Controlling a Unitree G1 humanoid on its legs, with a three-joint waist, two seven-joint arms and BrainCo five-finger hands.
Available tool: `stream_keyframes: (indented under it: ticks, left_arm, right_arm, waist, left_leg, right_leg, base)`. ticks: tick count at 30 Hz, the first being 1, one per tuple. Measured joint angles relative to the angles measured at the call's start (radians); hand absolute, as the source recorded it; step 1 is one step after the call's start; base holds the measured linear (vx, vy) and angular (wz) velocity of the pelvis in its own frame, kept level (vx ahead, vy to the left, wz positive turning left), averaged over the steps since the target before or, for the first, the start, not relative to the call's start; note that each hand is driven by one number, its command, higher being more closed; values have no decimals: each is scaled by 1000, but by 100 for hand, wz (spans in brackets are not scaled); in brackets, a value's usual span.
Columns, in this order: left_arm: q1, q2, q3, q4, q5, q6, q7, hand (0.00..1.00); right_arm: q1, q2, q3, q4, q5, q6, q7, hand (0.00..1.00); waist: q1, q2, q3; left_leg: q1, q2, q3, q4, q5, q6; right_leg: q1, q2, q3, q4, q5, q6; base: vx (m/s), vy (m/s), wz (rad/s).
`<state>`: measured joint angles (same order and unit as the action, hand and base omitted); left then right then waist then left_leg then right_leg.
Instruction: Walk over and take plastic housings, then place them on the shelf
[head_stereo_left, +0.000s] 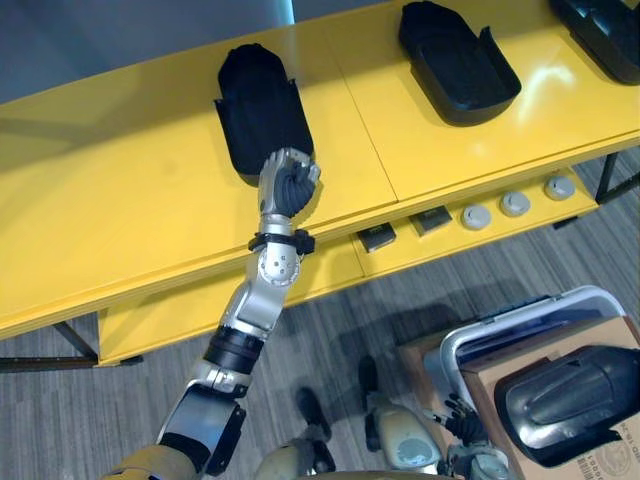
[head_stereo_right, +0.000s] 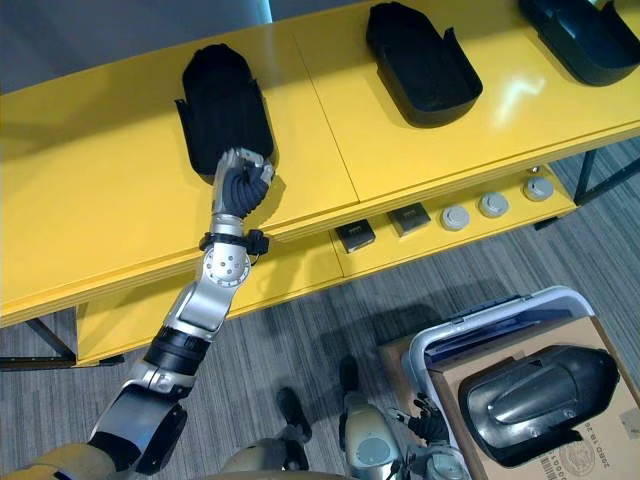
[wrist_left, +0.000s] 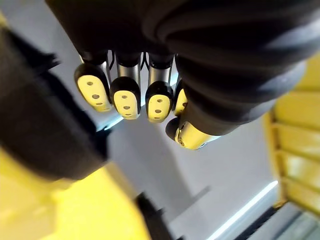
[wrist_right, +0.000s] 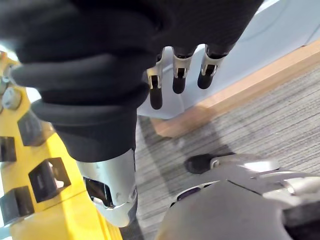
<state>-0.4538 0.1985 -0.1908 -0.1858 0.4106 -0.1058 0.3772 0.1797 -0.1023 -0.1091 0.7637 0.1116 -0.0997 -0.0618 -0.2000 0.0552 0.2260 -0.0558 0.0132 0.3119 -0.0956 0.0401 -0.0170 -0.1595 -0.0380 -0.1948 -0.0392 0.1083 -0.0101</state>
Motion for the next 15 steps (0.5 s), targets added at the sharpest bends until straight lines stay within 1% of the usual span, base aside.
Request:
stream_keyframes:
  ticks: [1,2,3,4,5,6,7,8,9,11,12,13,14,15]
  left_arm:
    - [30,15,36,-49,-36,-29,-6,100]
    - [65,23,115,-96,-91,-60,-5,100]
    - [77,23,155,-106,-117,-73,-3,100]
    - [109,23,249,-114,-170,-89,4,100]
    - [147,21,343,-114,-236,-103,27,100]
    - [165,20,385,-113,-270,-109,41,100]
    - [206,18,464,-108,-326,-124,70,100]
    - [250,18,533,-85,-361,-135,103,100]
    - [270,18,564,-65,-372,-139,115,100]
    - [362,18,655,64,-413,-133,145,100]
    - [388,19,670,99,-420,-122,149,100]
    - [446,19,693,174,-423,-91,147,100]
    - [473,19,699,211,-413,-67,141,100]
    - [512,20,703,280,-391,-32,122,100]
  right_arm:
    - [-1,-3,0,2,0,0,1,0]
    - [0,-5,0,8,0,1,2,0]
    - [0,-6,-1,11,0,3,2,0]
    - [-3,-7,-2,18,-1,11,2,0]
    - [-9,-10,-2,38,-3,15,3,0]
    - [-11,-11,-2,47,-4,19,3,0]
    - [-14,-13,-10,56,-5,27,3,0]
    - [-18,-12,-14,56,-5,30,1,0]
    - [-20,-11,-14,56,-5,30,1,0]
    - [-27,-6,-20,52,-6,30,1,0]
    - [-29,-5,-21,47,-7,31,0,0]
    - [-36,-1,-21,39,-9,31,0,0]
    - [-39,1,-21,33,-10,31,0,0]
    - [-41,4,-21,26,-12,31,0,0]
  waist:
    - [6,0,-5]
    - [21,0,-6]
    - [26,0,-6]
    - [30,0,-7]
    - [38,-1,-20]
    - [47,-2,-26]
    - [59,-4,-39]
    - [75,-5,-50]
    - [82,-7,-52]
    - [110,-14,-77]
    - [113,-16,-78]
    - [116,-22,-84]
    - [122,-26,-87]
    - [135,-34,-92]
  left_leg:
    - [-1,0,-6,-1,-3,-5]
    - [0,1,-13,-5,-3,-4]
    - [2,1,-18,-5,-3,-4]
    - [10,1,-35,-5,0,-4]
    - [11,3,-45,-5,2,-5]
    - [13,3,-50,-5,2,-6]
    - [13,3,-63,-6,4,-6]
    - [15,4,-70,-5,6,-3]
    - [18,4,-75,-6,8,-2]
    - [22,2,-95,-5,11,2]
    - [28,2,-99,-5,15,8]
    - [39,2,-111,-5,15,8]
    - [45,2,-113,-5,15,8]
    - [53,2,-113,-5,15,8]
  right_leg:
    - [1,0,-4,-1,0,0]
    - [7,0,-14,-4,0,0]
    - [14,0,-22,-10,0,-1]
    - [33,1,-35,-21,1,-2]
    - [41,1,-46,-24,1,-2]
    - [46,2,-49,-29,1,-3]
    - [54,3,-58,-35,1,-3]
    - [62,3,-69,-37,1,-4]
    - [68,3,-74,-40,1,-4]
    - [89,4,-92,-53,1,-4]
    - [98,3,-101,-53,0,-4]
    - [115,3,-107,-53,-3,-2]
    - [122,3,-107,-54,-5,-1]
    - [129,3,-106,-53,-8,1]
  base:
    - [-17,-2,15]
    - [-21,-4,16]
    - [-14,-6,29]
    - [-5,-5,33]
    - [9,-4,30]
    - [20,-2,26]
    - [42,4,26]
    - [41,9,27]
    - [43,16,27]
    - [43,21,29]
    - [42,28,34]
    - [27,27,26]
    - [26,40,19]
    - [9,39,11]
